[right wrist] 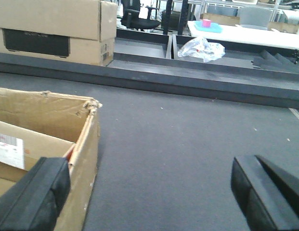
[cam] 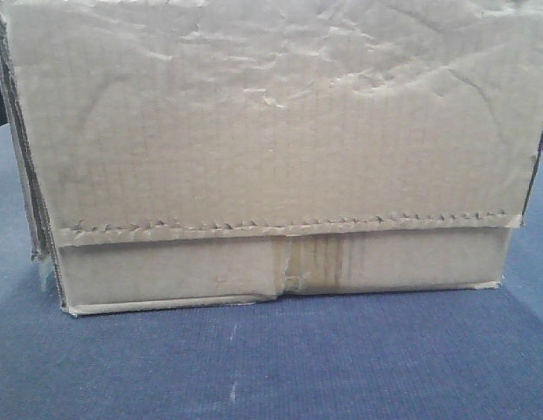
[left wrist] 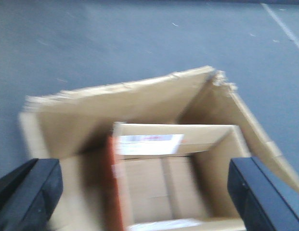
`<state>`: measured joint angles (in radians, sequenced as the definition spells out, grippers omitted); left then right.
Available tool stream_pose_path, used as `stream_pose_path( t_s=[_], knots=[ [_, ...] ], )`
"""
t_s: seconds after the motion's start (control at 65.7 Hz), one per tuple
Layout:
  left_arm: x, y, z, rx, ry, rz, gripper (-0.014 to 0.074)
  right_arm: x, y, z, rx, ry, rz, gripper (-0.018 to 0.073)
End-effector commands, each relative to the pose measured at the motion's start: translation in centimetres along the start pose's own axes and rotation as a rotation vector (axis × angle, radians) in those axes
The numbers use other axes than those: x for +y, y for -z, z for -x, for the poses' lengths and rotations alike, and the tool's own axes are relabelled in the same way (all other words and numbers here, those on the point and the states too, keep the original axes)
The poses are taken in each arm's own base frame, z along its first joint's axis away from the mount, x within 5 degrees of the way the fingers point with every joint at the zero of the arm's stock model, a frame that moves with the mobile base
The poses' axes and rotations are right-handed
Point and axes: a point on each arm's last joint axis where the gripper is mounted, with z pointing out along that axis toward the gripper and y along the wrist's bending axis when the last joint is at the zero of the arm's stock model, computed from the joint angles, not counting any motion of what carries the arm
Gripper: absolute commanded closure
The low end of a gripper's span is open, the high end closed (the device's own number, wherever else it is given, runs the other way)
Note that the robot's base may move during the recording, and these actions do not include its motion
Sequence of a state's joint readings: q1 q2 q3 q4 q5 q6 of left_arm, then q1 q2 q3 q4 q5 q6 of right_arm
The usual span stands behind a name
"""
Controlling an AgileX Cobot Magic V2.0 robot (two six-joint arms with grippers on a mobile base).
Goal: Stack two boxes on right shelf middle
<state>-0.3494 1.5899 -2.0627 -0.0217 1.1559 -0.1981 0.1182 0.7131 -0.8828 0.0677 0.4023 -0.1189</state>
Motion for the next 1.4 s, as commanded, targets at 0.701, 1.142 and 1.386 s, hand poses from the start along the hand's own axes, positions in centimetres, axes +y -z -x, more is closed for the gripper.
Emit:
stream_pose_path(
  t_s=[0.701,1.142,1.386],
  knots=[
    [3.5,-3.3,-7.8,0.341,0.023,0.096,-0.0002,3.3,-10.9,3.5,0.610,0.068,0.199,-0.0010],
    [4.2,-9.5,-10.5,0.535,0.050,0.103,-0.0002,4.5,-17.1,-1.6,0.842,0.053,0.232,-0.0010],
    [4.4,-11.5,-11.1,0.571,0.055,0.110,-0.0001,5.2,-19.6,-3.9,0.903,0.046,0.259,-0.0010]
  ],
)
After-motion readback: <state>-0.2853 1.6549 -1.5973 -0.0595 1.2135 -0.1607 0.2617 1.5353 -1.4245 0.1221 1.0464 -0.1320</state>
